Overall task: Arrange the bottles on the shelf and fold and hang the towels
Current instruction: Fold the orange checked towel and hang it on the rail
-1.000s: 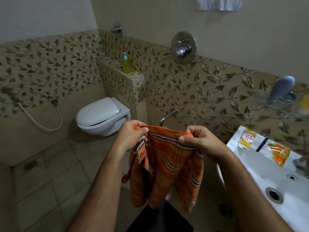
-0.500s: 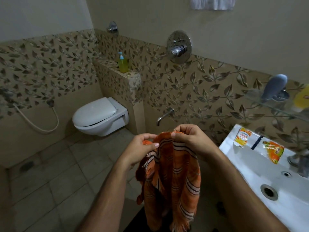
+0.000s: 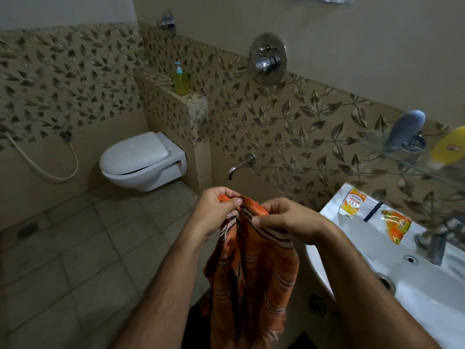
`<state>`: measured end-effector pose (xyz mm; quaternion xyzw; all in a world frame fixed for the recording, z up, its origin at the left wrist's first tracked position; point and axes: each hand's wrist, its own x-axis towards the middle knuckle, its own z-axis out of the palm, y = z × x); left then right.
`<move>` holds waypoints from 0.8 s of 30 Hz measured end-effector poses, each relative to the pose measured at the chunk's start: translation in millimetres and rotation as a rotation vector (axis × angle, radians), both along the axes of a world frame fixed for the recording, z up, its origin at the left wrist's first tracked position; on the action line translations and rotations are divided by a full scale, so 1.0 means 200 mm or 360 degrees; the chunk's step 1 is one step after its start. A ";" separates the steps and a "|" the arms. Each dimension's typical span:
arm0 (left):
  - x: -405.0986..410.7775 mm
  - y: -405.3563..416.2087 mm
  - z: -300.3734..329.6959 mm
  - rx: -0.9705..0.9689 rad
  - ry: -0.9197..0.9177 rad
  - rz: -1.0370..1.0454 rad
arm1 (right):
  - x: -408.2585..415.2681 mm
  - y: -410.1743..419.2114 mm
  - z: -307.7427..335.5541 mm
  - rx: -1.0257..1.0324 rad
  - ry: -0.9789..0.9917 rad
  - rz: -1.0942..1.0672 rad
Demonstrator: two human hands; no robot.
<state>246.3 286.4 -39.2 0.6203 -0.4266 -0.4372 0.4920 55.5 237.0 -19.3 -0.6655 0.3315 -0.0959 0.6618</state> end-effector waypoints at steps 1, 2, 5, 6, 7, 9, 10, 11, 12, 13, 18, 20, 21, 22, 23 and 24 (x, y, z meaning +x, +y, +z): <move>-0.01 -0.01 0.00 -0.0011 -0.0017 0.0028 | -0.03 0.00 0.00 0.0061 -0.0007 0.0090; -0.03 -0.02 -0.01 -0.0014 -0.0021 0.0041 | -0.06 -0.01 0.00 0.0102 -0.0038 0.0147; -0.05 -0.04 -0.02 0.0005 -0.0038 0.0065 | -0.14 -0.02 0.01 0.0196 -0.0215 0.0107; -0.06 -0.05 -0.02 0.0011 -0.0047 0.0073 | -0.16 -0.01 0.02 0.0208 -0.0261 0.0072; -0.07 -0.05 -0.03 0.0010 -0.0055 0.0081 | -0.18 -0.02 0.01 0.0201 -0.0284 0.0030; -0.09 -0.06 -0.03 0.0010 -0.0071 0.0109 | -0.20 -0.03 0.02 0.0189 -0.0309 -0.0067; -0.10 -0.07 -0.03 0.0020 -0.0082 0.0134 | -0.21 -0.03 0.02 0.0188 -0.0296 -0.0093; -0.10 -0.07 -0.03 0.0038 -0.0096 0.0169 | -0.21 -0.04 0.02 0.0169 -0.0253 -0.0085; -0.10 -0.08 -0.03 0.0061 -0.0116 0.0213 | -0.21 -0.04 0.02 0.0134 -0.0171 -0.0059; -0.10 -0.08 -0.03 0.0080 -0.0136 0.0256 | -0.22 -0.06 0.02 0.0077 -0.0073 -0.0027; -0.12 -0.08 -0.08 0.0159 -0.0246 0.0370 | -0.23 -0.09 0.00 -0.0117 0.0231 -0.0071; -0.14 -0.07 -0.07 0.0142 -0.0207 0.0360 | -0.23 -0.10 -0.01 -0.0238 0.0080 -0.0205; -0.15 -0.06 -0.06 0.0119 -0.0185 0.0339 | -0.23 -0.11 -0.02 -0.0263 -0.0009 -0.0270; -0.16 -0.05 -0.04 0.0102 -0.0172 0.0296 | -0.22 -0.12 -0.02 -0.0289 -0.0064 -0.0327; -0.18 -0.04 -0.03 0.0079 -0.0153 0.0245 | -0.22 -0.13 -0.02 -0.0327 -0.0096 -0.0361; -0.19 -0.03 -0.03 0.0052 -0.0119 0.0183 | -0.22 -0.14 -0.02 -0.0377 -0.0103 -0.0371</move>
